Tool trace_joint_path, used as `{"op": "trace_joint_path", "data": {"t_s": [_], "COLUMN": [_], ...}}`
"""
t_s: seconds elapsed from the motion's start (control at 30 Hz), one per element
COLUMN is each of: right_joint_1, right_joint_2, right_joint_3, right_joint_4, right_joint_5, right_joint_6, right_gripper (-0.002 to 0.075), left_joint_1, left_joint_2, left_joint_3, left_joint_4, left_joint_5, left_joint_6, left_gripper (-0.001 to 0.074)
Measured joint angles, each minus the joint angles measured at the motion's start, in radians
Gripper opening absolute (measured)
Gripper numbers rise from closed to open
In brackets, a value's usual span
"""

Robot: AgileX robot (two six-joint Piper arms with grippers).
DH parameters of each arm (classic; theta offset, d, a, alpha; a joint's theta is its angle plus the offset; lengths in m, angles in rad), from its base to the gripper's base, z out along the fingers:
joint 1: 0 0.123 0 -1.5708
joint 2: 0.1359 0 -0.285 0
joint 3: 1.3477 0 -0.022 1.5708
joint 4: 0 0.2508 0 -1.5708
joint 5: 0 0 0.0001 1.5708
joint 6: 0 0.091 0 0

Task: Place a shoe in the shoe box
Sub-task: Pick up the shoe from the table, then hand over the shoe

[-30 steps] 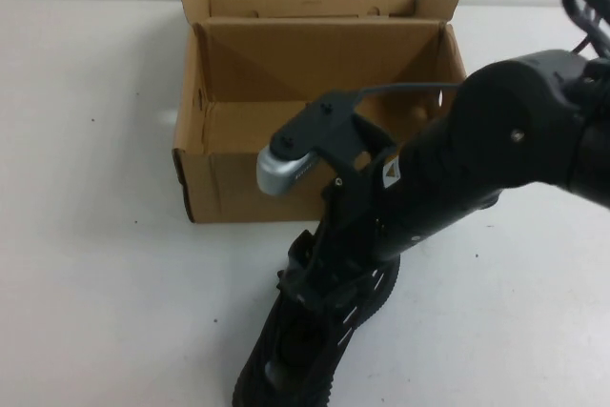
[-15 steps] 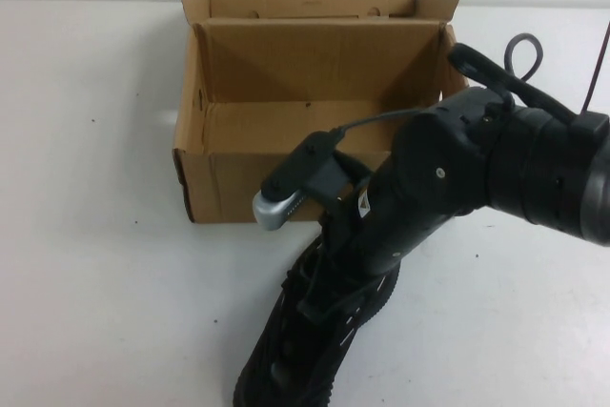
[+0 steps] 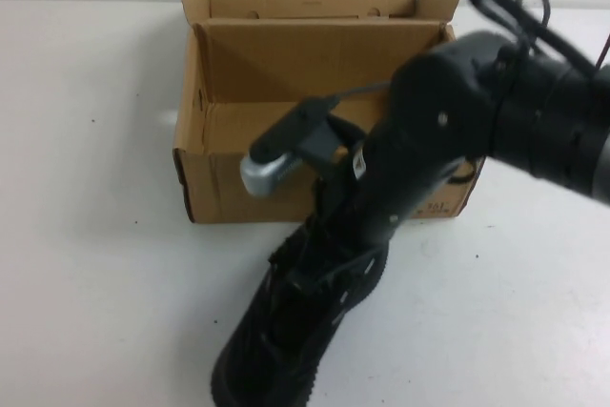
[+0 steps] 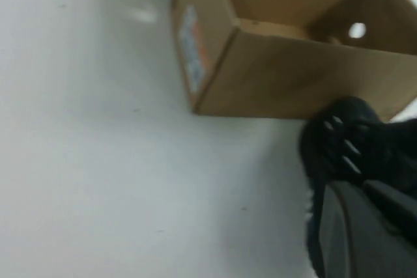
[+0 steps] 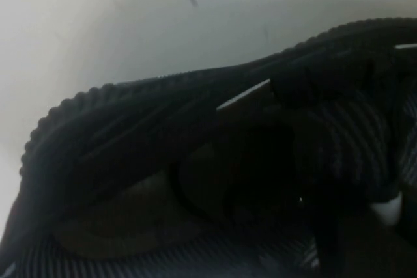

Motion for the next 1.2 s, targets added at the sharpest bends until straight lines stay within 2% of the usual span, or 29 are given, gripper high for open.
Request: {"op": "trace_joint_path", "data": {"t_s": [0.27,0.37,0.47,0.67,0.73,0.87,1.2], "right_joint_1": [0.0,0.0,0.0,0.0,0.0,0.0,-0.022], "right_joint_2": [0.0,-0.002,-0.004,-0.009,-0.009,0.02,0.176], "right_joint_3": [-0.267,-0.365,-0.459,-0.543,-0.546,-0.563,-0.75], "right_joint_4": [0.123,0.161,0.163,0.118,0.096,0.073,-0.045], "right_joint_5": [0.186,0.231,0.244,0.237,0.238,0.258,0.282], "right_joint_6": [0.002,0.002,0.002,0.002,0.002,0.011,0.127], "right_gripper": [0.0023,0.0023,0.0023,0.0023,0.0023,0.0023,0.0023], "left_joint_1": [-0.002,-0.002,-0.003,-0.004,-0.004,-0.004,-0.004], "left_joint_2": [0.0,0.012,0.057,0.223,0.275,0.37,0.468], "left_joint_3": [-0.11,-0.175,-0.234,-0.286,-0.29,-0.304,-0.306], "left_joint_4": [-0.156,-0.167,-0.172,-0.212,-0.257,-0.316,-0.403], "left_joint_5": [-0.018,-0.012,0.016,0.062,0.062,0.044,-0.025], "left_joint_6": [0.136,0.195,0.28,0.491,0.609,0.835,1.108], "left_gripper": [-0.0004,0.0025,0.0115,0.0413,0.0468,0.0499,0.0506]}}
